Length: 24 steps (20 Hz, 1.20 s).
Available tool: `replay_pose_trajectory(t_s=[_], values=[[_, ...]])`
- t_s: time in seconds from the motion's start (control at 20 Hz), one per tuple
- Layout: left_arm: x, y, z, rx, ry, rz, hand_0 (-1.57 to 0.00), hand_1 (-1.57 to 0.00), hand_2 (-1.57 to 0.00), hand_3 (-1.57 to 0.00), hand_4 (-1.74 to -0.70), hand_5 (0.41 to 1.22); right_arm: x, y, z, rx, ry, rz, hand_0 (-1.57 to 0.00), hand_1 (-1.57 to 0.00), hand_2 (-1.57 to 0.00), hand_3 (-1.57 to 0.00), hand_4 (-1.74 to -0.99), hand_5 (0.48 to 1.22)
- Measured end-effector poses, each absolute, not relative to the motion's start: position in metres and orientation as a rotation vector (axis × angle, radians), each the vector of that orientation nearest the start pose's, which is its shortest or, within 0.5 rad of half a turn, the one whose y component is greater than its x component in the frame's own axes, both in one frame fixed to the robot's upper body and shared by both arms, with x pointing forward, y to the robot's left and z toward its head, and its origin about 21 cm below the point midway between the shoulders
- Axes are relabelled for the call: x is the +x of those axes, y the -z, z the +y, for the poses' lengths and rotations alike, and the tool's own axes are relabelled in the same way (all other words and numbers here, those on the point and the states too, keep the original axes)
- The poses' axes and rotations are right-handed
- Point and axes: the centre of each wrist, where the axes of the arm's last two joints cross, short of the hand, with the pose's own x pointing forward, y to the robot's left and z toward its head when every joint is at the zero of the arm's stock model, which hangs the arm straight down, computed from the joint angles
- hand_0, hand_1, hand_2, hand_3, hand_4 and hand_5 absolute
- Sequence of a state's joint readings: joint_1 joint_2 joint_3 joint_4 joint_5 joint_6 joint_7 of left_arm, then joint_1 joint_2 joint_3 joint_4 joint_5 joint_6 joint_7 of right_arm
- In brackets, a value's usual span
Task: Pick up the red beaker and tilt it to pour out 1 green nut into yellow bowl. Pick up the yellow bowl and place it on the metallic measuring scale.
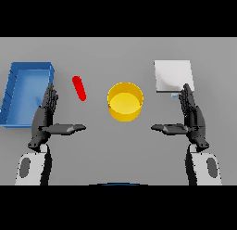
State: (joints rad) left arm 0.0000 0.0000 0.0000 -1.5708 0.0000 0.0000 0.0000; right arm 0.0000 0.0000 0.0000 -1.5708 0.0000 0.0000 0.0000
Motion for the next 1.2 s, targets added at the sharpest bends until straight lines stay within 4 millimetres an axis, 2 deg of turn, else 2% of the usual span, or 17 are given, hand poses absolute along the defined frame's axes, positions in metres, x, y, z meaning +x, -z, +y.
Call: replay_pose_trajectory(t_s=[0.3, 0.35, 0.45, 0.55, 0.7, 0.9, 1.1, 1.2], values=[[0.250, 0.004, 0.233, 0.003, 0.000, -1.564, 0.00, 0.00, 0.00, 0.00, -1.15, 0.599, 0.249, 0.000, -0.220, 0.004, -0.002, -1.575, 0.00, 0.00, 0.00, 0.00, -1.167, 0.599], [0.243, 0.000, 0.237, 0.031, 0.071, -1.603, 0.00, 0.00, 0.00, 0.00, -1.16, 0.599, 0.241, -0.001, -0.224, -0.125, -0.129, -1.650, 0.00, 0.00, 0.00, 0.00, -1.163, 0.595], [0.231, -0.006, 0.239, 0.060, 0.147, -1.598, 0.00, 0.00, 0.00, 0.00, -1.16, 0.599, 0.230, -0.002, -0.217, -0.225, -0.247, -1.678, 0.00, 0.00, 0.00, 0.00, -1.160, 0.591], [0.229, -0.011, 0.234, 0.059, 0.171, -1.583, 0.00, 0.00, 0.00, 0.00, -1.16, 0.600, 0.222, -0.003, -0.211, -0.260, -0.280, -1.679, 0.00, 0.00, 0.00, 0.00, -1.162, 0.591], [0.227, -0.013, 0.235, 0.080, 0.206, -1.571, 0.00, 0.00, 0.00, 0.00, -1.16, 0.602, 0.221, -0.005, -0.217, -0.266, -0.273, -1.674, 0.00, 0.00, 0.00, 0.00, -1.192, 0.600], [0.239, -0.005, 0.227, 0.083, 0.241, -1.543, 0.00, 0.00, 0.00, 0.00, -1.19, 0.611, 0.218, -0.005, -0.218, -0.217, -0.252, -1.675, 0.00, 0.00, 0.00, 0.00, -1.230, 0.617], [0.266, 0.009, 0.219, 0.102, 0.270, -1.534, 0.00, 0.00, 0.00, 0.00, -1.23, 0.629, 0.218, -0.008, -0.214, -0.209, -0.267, -1.702, 0.00, 0.00, 0.00, 0.00, -1.260, 0.633], [0.280, 0.008, 0.218, 0.114, 0.273, -1.538, 0.00, 0.00, 0.00, 0.00, -1.24, 0.641, 0.222, -0.008, -0.220, -0.205, -0.253, -1.680, 0.00, 0.00, 0.00, 0.00, -1.273, 0.632]])
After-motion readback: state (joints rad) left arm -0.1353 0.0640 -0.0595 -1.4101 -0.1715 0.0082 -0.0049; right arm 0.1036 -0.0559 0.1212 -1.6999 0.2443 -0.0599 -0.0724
